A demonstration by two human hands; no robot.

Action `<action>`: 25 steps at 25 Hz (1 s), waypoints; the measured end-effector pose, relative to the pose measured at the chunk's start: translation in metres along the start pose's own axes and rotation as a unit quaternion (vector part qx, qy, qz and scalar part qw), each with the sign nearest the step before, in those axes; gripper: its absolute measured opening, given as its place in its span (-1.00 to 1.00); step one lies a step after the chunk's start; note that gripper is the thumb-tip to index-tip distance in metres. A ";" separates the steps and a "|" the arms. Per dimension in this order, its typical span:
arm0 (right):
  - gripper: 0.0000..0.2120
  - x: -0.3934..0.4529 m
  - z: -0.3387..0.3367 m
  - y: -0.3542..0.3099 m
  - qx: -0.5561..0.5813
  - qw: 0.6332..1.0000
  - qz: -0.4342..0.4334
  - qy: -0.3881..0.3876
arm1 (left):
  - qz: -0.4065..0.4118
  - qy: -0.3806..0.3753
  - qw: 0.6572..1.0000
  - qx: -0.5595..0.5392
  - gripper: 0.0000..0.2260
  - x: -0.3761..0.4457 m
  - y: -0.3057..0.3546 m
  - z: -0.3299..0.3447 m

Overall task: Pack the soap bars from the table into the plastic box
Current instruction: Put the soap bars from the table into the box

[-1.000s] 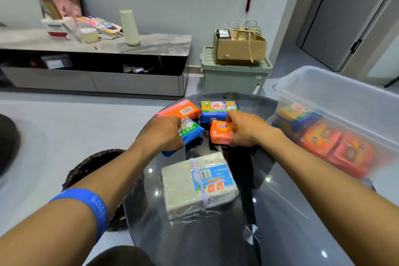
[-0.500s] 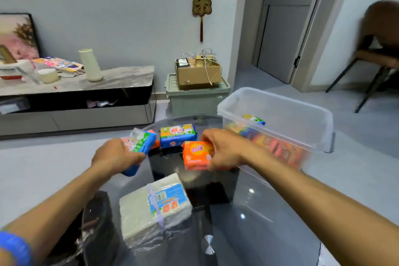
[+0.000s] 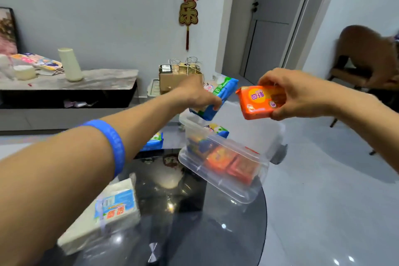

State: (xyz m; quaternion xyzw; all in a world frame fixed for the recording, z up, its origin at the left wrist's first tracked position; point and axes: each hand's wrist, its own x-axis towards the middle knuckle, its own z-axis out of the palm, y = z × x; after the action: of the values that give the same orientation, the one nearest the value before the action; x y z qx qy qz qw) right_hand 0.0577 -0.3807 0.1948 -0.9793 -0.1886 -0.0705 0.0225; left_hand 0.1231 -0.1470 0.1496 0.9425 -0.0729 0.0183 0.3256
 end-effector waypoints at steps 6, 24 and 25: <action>-0.32 0.000 0.022 0.044 -0.029 0.999 0.008 -0.011 | -0.027 -0.166 0.972 0.166 -0.64 0.030 0.021 0.088; -0.46 0.054 0.111 0.012 -0.221 0.932 -0.002 -0.286 | 0.204 -0.207 0.949 0.124 -0.75 0.027 -0.014 0.094; -0.51 0.055 0.119 0.008 -0.175 0.928 0.021 -0.327 | 0.176 -0.259 0.940 0.139 -0.75 0.028 -0.015 0.093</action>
State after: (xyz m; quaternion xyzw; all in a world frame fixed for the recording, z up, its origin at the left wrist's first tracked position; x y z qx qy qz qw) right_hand 0.1269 -0.3596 0.0855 -0.9402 -0.1495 0.2223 -0.2103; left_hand 0.1520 -0.1960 0.0692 0.9227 -0.3160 -0.1591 0.1531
